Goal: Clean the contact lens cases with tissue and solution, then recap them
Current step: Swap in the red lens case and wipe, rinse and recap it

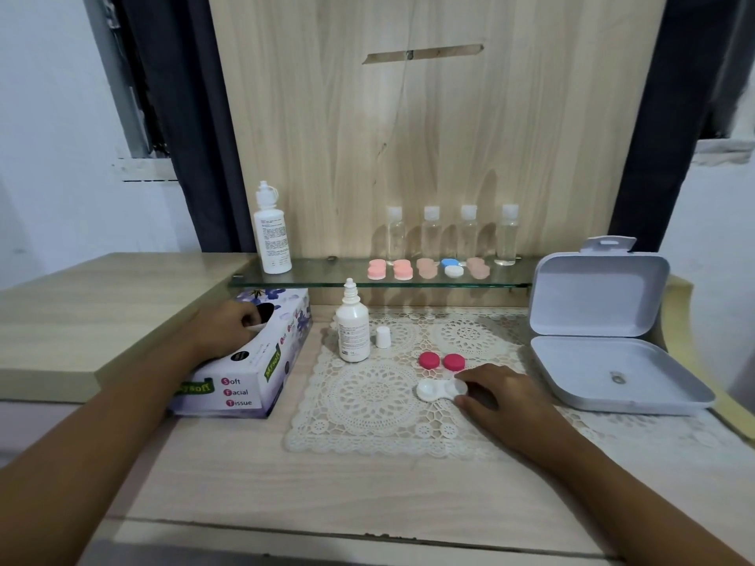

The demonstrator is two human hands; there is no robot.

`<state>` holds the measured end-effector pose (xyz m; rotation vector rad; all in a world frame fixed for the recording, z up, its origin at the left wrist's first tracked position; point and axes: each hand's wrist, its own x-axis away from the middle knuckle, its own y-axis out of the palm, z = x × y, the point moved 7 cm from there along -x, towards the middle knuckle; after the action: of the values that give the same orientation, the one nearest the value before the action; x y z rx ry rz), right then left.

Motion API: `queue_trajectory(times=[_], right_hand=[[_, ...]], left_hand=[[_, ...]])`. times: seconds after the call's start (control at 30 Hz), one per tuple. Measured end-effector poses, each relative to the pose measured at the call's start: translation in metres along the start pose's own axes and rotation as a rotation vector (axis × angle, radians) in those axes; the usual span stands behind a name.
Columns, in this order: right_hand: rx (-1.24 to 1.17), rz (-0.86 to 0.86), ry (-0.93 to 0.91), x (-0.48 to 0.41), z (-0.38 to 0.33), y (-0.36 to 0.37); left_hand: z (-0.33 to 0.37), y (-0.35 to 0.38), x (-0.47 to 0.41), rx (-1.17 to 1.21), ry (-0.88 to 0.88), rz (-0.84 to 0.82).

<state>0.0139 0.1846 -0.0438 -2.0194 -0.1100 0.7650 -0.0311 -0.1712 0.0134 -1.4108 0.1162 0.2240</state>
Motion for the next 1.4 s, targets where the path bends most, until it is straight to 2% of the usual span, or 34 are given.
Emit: queue_trajectory(times=[0.3,0.43,0.53,0.63,0.97,1.1,1.27,1.4], right_hand=[[-0.007,-0.009,0.001,0.0,-0.001,-0.001],[-0.014,-0.009,0.001,0.0,-0.002,-0.001],[-0.018,-0.007,0.002,0.0,-0.002,-0.001],[-0.025,0.005,0.004,0.0,-0.001,-0.001],[-0.024,-0.002,0.004,0.0,-0.003,-0.002],[-0.016,-0.007,0.004,0.001,-0.003,-0.002],[-0.015,-0.009,0.011,0.001,-0.003,-0.002],[-0.017,0.001,0.012,0.001,-0.003,-0.002]], left_hand=[[-0.01,-0.011,0.008,0.219,-0.031,0.107],[-0.016,-0.023,0.009,0.416,-0.112,0.268],[-0.017,-0.036,0.012,0.647,-0.112,0.394],[-0.01,-0.051,0.017,0.773,-0.126,0.475],[0.047,-0.096,0.04,0.947,0.049,0.632],[0.077,-0.103,0.053,0.96,0.118,0.545],[0.122,-0.075,0.071,0.866,0.202,0.178],[0.148,-0.031,0.076,0.706,0.309,-0.017]])
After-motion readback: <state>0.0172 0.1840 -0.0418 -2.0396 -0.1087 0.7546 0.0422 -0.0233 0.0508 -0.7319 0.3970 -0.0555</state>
